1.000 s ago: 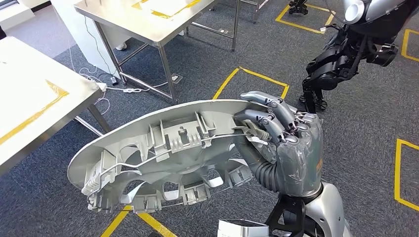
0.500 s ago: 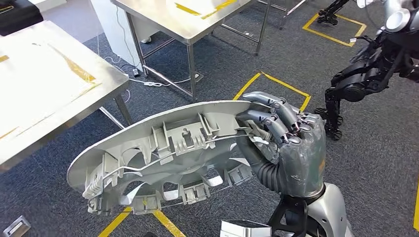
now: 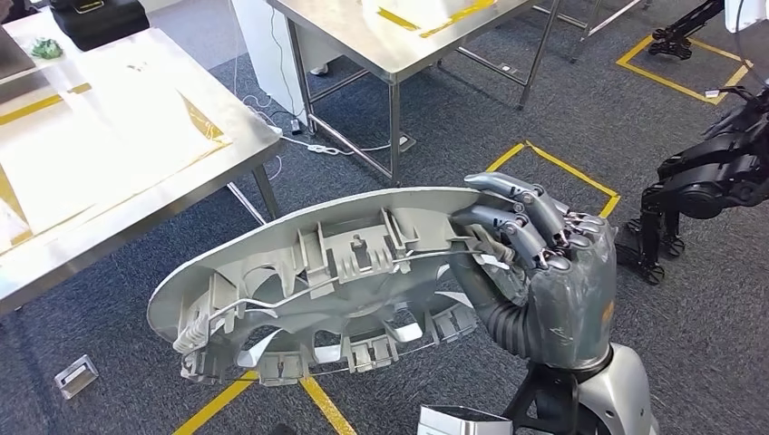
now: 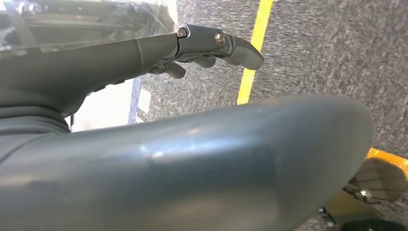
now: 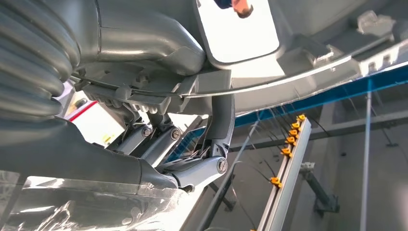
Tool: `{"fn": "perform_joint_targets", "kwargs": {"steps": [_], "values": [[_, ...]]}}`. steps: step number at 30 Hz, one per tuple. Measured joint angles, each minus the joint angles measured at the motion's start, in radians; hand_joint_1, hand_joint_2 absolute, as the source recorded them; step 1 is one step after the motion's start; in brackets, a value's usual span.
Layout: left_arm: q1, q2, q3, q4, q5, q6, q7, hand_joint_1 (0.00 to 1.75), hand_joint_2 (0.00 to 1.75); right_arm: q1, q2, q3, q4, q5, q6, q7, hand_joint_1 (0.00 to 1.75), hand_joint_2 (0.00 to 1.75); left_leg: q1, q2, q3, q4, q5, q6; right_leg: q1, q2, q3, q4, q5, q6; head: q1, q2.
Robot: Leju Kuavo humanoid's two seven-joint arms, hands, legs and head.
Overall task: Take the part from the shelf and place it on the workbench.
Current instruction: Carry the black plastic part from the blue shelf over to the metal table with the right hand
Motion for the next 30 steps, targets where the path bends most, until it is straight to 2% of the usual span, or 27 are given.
{"fn": "perform_joint_targets", "kwargs": {"steps": [2, 3, 4, 5, 6, 7, 8, 9, 11, 13, 14, 16, 18, 19, 20, 21, 23, 24, 25, 26, 28, 30], "values": [[-0.002, 0.0, 0.0, 0.0, 0.0, 0.0, 0.0, 0.0, 1.75, 0.001, 0.0, 0.0, -0.001, 0.002, 0.0, 0.0, 1.75, 1.75, 0.002, 0.035, -0.053, 0.122, -0.061, -0.009, -0.001, -0.021, 0.009, -0.005, -0.001, -0.004, -0.01, 0.0], [-0.003, 0.0, 0.0, 0.0, 0.0, 0.0, 0.0, 0.0, 1.75, 0.002, 0.0, 0.0, -0.001, 0.002, 0.0, 0.0, 1.75, 1.75, 0.004, 0.042, -0.082, 0.183, -0.083, -0.013, -0.001, -0.032, 0.01, -0.005, -0.003, -0.004, -0.012, 0.0], [-0.002, 0.0, 0.0, 0.0, 0.0, 0.0, 0.0, 0.0, 1.75, 0.003, 0.0, 0.0, -0.001, 0.002, 0.0, 0.0, 1.75, 1.75, 0.006, 0.045, -0.099, 0.217, -0.088, -0.017, -0.001, -0.042, 0.011, -0.004, -0.005, -0.004, -0.013, 0.0], [-0.001, 0.001, 0.0, 0.0, 0.0, -0.001, 0.0, 0.0, 1.75, 0.004, 0.0, 0.0, -0.001, 0.002, 0.0, 0.0, 1.75, 1.75, 0.008, 0.047, -0.099, 0.213, -0.074, -0.02, -0.002, -0.051, 0.012, -0.002, -0.008, -0.002, -0.014, 0.0], [0.0, 0.001, 0.0, 0.0, 0.0, -0.001, 0.0, 0.0, 1.75, 0.004, 0.0, 0.0, -0.001, 0.003, 0.0, 0.0, 1.75, 1.75, 0.01, 0.053, -0.079, 0.169, -0.042, -0.023, -0.003, -0.059, 0.014, 0.001, -0.012, 0.001, -0.015, 0.0], [0.0, 0.001, 0.0, 0.0, 0.0, -0.001, 0.0, 0.0, 1.75, 0.004, 0.0, 0.0, -0.001, 0.003, 0.0, 0.0, 1.75, 1.75, 0.011, 0.064, -0.046, 0.1, -0.005, -0.024, -0.004, -0.066, 0.016, 0.005, -0.016, 0.005, -0.016, 0.0], [0.0, 0.001, 0.0, 0.0, 0.0, -0.001, 0.0, 0.0, 1.75, 0.003, 0.0, 0.0, -0.002, 0.004, 0.0, 0.0, 1.75, 1.75, 0.008, 0.082, -0.014, 0.034, 0.021, -0.023, -0.002, -0.074, 0.016, 0.01, -0.022, 0.01, -0.019, 0.0], [-0.002, 0.001, 0.0, 0.0, -0.001, -0.001, 0.0, 0.0, 1.75, 0.003, 0.0, -0.001, -0.003, 0.004, 0.0, 0.0, 1.75, 1.75, 0.006, 0.097, 0.01, -0.015, 0.036, -0.017, 0.0, -0.079, 0.016, 0.015, -0.026, 0.015, -0.022, 0.0], [-0.003, 0.0, 0.0, 0.0, -0.002, -0.001, 0.0, 0.0, 1.75, 0.003, 0.0, -0.001, -0.004, 0.004, 0.0, 0.0, 1.75, 1.75, -0.001, 0.109, 0.022, -0.042, 0.034, -0.001, 0.006, -0.091, 0.014, 0.021, -0.03, 0.024, -0.021, 0.0], [-0.001, 0.001, 0.0, 0.0, -0.002, -0.001, 0.001, 0.0, 1.75, 0.003, -0.001, -0.002, -0.005, 0.004, 0.0, 0.0, 1.75, 1.75, -0.001, 0.094, 0.02, -0.043, 0.037, 0.015, 0.003, -0.095, 0.014, 0.024, -0.035, 0.034, -0.016, 0.0], [0.0, 0.002, 0.0, 0.0, -0.002, -0.001, 0.002, 0.0, 1.75, 0.002, -0.001, -0.003, -0.006, 0.004, 0.0, 0.0, 1.75, 1.75, 0.001, 0.087, 0.02, -0.045, 0.038, 0.021, 0.0, -0.083, 0.01, 0.036, -0.046, 0.04, -0.014, 0.0], [-0.002, 0.002, 0.0, 0.0, -0.003, -0.001, 0.002, 0.0, 1.75, 0.002, -0.002, -0.006, -0.007, 0.004, 0.0, 0.0, 1.75, 1.75, 0.004, 0.073, 0.021, -0.048, 0.041, 0.031, -0.003, -0.047, -0.026, 0.119, -0.095, 0.046, -0.006, 0.0], [-0.004, 0.002, 0.0, 0.0, -0.003, -0.001, 0.002, 0.0, 1.75, 0.002, -0.003, -0.008, -0.008, 0.004, 0.0, 0.0, 1.75, 1.75, 0.002, 0.058, 0.021, -0.048, 0.041, 0.036, -0.004, -0.03, -0.094, 0.254, -0.15, 0.047, 0.003, 0.0], [-0.004, 0.002, 0.0, 0.0, -0.003, -0.001, 0.002, 0.0, 1.75, 0.003, -0.003, -0.008, -0.008, 0.004, 0.0, 0.0, 1.75, 1.75, 0.001, 0.048, 0.022, -0.048, 0.041, 0.037, -0.004, -0.028, -0.12, 0.3, -0.158, 0.045, 0.005, 0.0], [-0.003, 0.002, 0.0, 0.0, -0.003, -0.001, 0.002, 0.0, 1.75, 0.003, -0.003, -0.008, -0.008, 0.005, 0.001, 0.0, 1.75, 1.75, -0.001, 0.039, 0.022, -0.047, 0.04, 0.037, -0.003, -0.028, -0.129, 0.31, -0.147, 0.042, 0.006, 0.0], [-0.003, 0.002, 0.0, 0.0, -0.003, -0.001, 0.002, 0.0, 1.75, 0.003, -0.004, -0.008, -0.008, 0.004, 0.001, 0.0, 1.75, 1.75, -0.002, 0.029, 0.024, -0.047, 0.04, 0.037, -0.003, -0.025, -0.118, 0.279, -0.117, 0.037, 0.007, 0.0], [-0.004, 0.001, 0.0, 0.0, -0.003, -0.001, 0.003, 0.0, 1.75, 0.002, -0.004, -0.009, -0.008, 0.005, 0.002, 0.0, 1.75, 1.75, -0.004, 0.01, 0.025, -0.047, 0.04, 0.036, 0.0, -0.002, -0.06, 0.142, -0.044, 0.022, 0.008, 0.0], [-0.004, 0.001, 0.0, 0.0, -0.003, -0.001, 0.003, 0.0, 1.75, 0.001, -0.004, -0.009, -0.008, 0.005, 0.002, 0.0, 1.75, 1.75, -0.004, 0.002, 0.024, -0.046, 0.041, 0.034, 0.001, 0.013, -0.033, 0.081, -0.022, 0.017, 0.008, 0.0], [-0.004, 0.0, 0.0, 0.0, -0.004, -0.001, 0.003, 0.0, 1.75, 0.0, -0.004, -0.009, -0.008, 0.005, 0.002, 0.0, 1.75, 1.75, -0.002, -0.005, 0.021, -0.046, 0.042, 0.029, 0.003, 0.024, -0.016, 0.042, -0.012, 0.013, 0.008, 0.0], [-0.004, -0.001, 0.0, 0.0, -0.004, -0.002, 0.003, 0.0, 1.75, -0.001, -0.004, -0.01, -0.008, 0.005, 0.003, 0.0, 1.75, 1.75, 0.0, -0.011, 0.018, -0.047, 0.043, 0.024, 0.005, 0.028, -0.01, 0.027, -0.014, 0.012, 0.008, 0.0], [-0.002, -0.001, 0.0, 0.0, -0.004, -0.002, 0.003, 0.0, 1.75, -0.003, -0.004, -0.011, -0.008, 0.005, 0.003, 0.0, 1.75, 1.75, 0.004, -0.018, 0.014, -0.048, 0.044, 0.012, 0.006, 0.016, -0.007, 0.017, -0.01, 0.01, 0.009, 0.0], [-0.001, 0.0, 0.0, 0.0, -0.004, -0.002, 0.003, 0.0, 1.75, -0.005, -0.004, -0.013, -0.008, 0.005, 0.004, 0.0, 1.75, 1.75, 0.002, 0.003, 0.002, -0.02, 0.021, 0.002, 0.001, 0.0, 0.002, 0.005, -0.006, 0.004, 0.003, 0.0]]}}
